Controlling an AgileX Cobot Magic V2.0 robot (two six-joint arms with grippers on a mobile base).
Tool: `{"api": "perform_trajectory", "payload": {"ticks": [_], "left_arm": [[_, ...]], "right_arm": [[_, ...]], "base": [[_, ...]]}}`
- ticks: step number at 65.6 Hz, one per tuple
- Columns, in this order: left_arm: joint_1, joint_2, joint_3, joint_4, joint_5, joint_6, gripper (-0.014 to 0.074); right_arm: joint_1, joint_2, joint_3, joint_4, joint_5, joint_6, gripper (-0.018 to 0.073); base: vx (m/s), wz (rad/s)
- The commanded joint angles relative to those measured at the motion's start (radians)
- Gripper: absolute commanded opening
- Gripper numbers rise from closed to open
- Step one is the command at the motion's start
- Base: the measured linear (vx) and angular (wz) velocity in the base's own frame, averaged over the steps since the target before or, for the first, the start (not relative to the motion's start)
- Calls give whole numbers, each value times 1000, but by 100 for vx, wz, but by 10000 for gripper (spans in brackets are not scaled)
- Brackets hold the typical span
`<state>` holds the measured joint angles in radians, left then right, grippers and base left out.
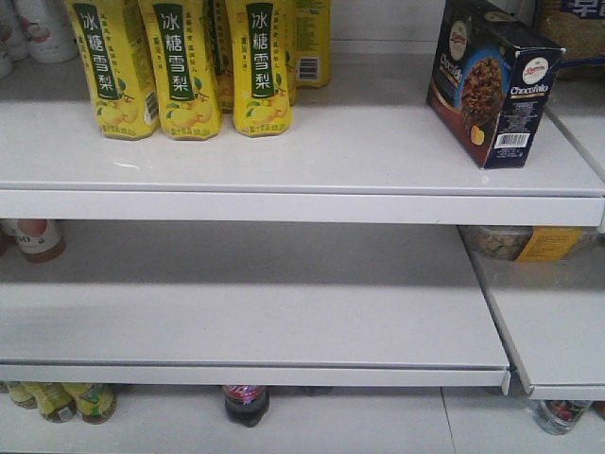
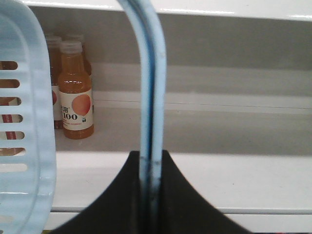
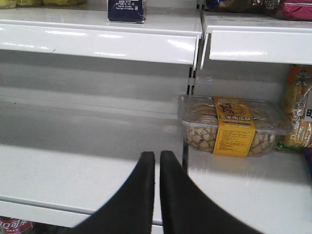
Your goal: Left arm holds basket, right arm returns cookies
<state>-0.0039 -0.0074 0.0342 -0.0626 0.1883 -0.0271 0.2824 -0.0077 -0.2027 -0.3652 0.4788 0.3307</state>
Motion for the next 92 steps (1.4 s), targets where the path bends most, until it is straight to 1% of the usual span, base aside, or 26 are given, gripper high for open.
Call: {"api": "perform_trajectory", "payload": {"ticks": [1, 45, 50, 53, 62, 66, 74, 83, 90, 92], "left_arm": [[-8, -18, -31, 17, -103, 18, -3], [-8, -18, -31, 17, -103, 14, -3], [-8, -18, -31, 17, -103, 14, -3], [-6, -18, -31, 17, -103, 15, -3], [-4, -18, -31, 17, -103, 15, -3], [-4, -18, -31, 17, -103, 15, -3], [-4, -18, -31, 17, -103, 15, -3], [-4, -18, -31, 17, -103, 15, -3], [-4, -18, -31, 17, -103, 15, -3], [-4, -18, -31, 17, -103, 15, -3]], "right_arm": [[-3, 14, -26, -21, -69, -8, -6], [-3, 14, -26, -21, -67, -8, -6], [-11, 13, -26, -29, -61, -19, -6], [-36, 14, -24, -23, -58, -38, -6], [-150, 18, 23, 51, -113, -80, -6], [-208, 17, 54, 106, -156, -113, -6], [-292, 10, 116, 228, -230, -177, -6], [-329, 9, 188, 339, -352, -260, -6], [-330, -13, 251, 348, -458, -267, -6], [-330, -18, 250, 345, -453, -268, -6]], "base": [[0, 0], [0, 0], [0, 0], [0, 0], [0, 0], [0, 0], [0, 0], [0, 0], [0, 0], [0, 0]]}}
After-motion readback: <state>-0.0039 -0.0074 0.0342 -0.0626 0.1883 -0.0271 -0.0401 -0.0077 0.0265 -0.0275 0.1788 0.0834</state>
